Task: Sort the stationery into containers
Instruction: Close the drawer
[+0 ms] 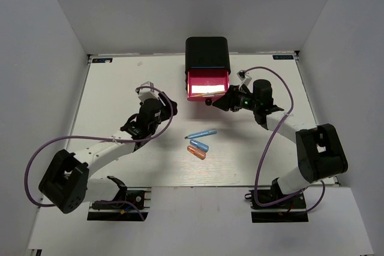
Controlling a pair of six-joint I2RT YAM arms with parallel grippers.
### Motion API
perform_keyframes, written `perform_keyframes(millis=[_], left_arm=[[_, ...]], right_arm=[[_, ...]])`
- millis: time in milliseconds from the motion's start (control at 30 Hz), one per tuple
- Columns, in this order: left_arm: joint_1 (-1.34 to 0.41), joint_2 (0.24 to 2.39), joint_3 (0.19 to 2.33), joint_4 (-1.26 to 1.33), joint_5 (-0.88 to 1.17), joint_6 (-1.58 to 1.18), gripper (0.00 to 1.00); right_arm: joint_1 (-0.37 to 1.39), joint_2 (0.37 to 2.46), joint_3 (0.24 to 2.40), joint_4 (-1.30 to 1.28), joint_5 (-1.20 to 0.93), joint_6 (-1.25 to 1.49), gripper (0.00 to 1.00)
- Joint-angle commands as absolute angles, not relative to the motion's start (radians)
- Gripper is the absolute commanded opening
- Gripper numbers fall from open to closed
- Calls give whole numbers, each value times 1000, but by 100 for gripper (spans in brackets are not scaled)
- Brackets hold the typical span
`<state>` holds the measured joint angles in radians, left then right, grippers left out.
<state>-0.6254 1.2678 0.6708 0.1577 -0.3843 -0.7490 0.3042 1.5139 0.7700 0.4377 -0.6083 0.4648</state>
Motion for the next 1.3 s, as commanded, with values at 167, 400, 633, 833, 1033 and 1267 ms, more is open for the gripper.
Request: perform_keyframes(millis=[167, 400, 633, 833, 1033, 1267], left_arm=[[-623, 1146, 582, 166, -379, -776, 70], [-634, 1158, 543, 299, -275, -767, 70], [-643, 1177, 523, 373, -213, -756, 70], [-643, 1177, 505, 405, -195, -756, 70], [-643, 1186, 505, 405, -186, -756, 70], [-643, 1186, 486, 405, -186, -756, 70]], right_arm=[[327, 1529, 772, 420, -545, 531, 54], [347, 1532, 781, 393, -457, 574, 54], [367, 1540, 796, 407, -399, 624, 54], [385, 1506, 781, 434, -359, 657, 54], [397, 1512, 787, 474, -333, 683, 54], [408, 1509, 792, 523, -299, 663, 54]])
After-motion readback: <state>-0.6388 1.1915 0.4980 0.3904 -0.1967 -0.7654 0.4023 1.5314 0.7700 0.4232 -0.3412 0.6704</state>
